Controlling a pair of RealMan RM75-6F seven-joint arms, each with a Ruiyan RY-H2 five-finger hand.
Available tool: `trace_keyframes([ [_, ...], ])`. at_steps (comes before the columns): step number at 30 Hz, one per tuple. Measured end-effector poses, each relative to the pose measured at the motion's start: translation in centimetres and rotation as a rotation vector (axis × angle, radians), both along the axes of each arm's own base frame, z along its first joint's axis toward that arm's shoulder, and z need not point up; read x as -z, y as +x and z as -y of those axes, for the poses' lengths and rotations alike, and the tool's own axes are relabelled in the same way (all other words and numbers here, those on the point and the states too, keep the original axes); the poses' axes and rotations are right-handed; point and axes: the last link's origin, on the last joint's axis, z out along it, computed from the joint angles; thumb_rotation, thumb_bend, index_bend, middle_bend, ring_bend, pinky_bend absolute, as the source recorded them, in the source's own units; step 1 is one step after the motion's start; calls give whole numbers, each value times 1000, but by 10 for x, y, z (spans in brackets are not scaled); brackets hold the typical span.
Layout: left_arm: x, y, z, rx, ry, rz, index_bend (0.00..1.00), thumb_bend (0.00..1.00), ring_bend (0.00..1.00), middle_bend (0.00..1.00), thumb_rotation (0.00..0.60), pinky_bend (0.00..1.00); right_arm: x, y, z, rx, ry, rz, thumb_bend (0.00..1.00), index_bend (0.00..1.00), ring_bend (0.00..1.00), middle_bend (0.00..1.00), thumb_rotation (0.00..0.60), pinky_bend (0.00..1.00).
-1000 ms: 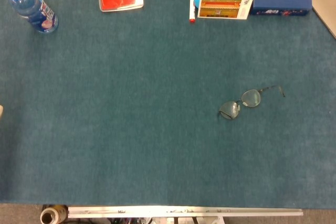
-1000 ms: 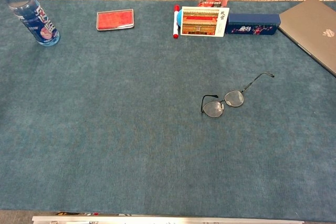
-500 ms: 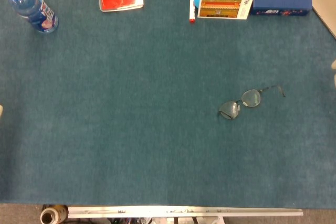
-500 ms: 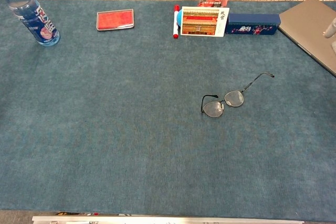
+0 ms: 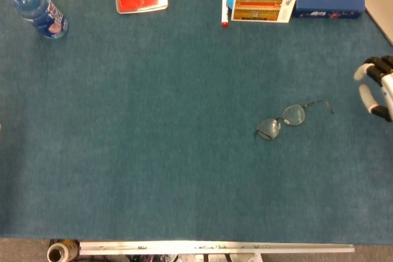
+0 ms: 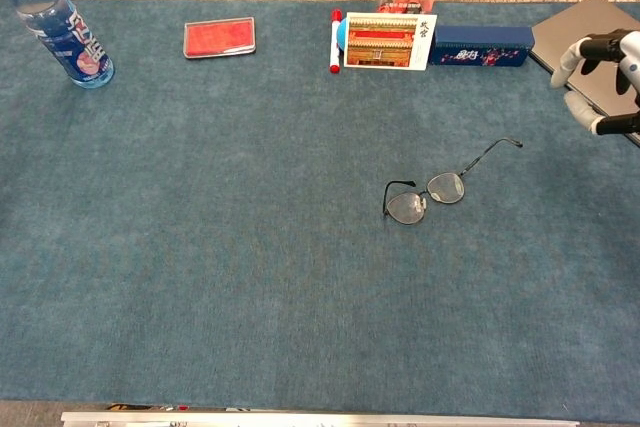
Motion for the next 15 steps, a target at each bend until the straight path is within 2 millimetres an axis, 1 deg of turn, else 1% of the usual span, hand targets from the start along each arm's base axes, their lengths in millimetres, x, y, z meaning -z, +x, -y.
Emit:
trace_keyframes([
  [8, 1, 0, 1, 1, -4, -1, 561, 238, 438, 570, 600, 529, 14, 3, 2, -29, 35, 24, 418, 486, 405, 461, 600, 587],
  [15, -1, 1, 2, 2, 0, -2, 561, 238, 438, 570, 600, 529, 20, 3, 1, -38, 47, 42, 417, 486, 405, 462, 600, 587],
])
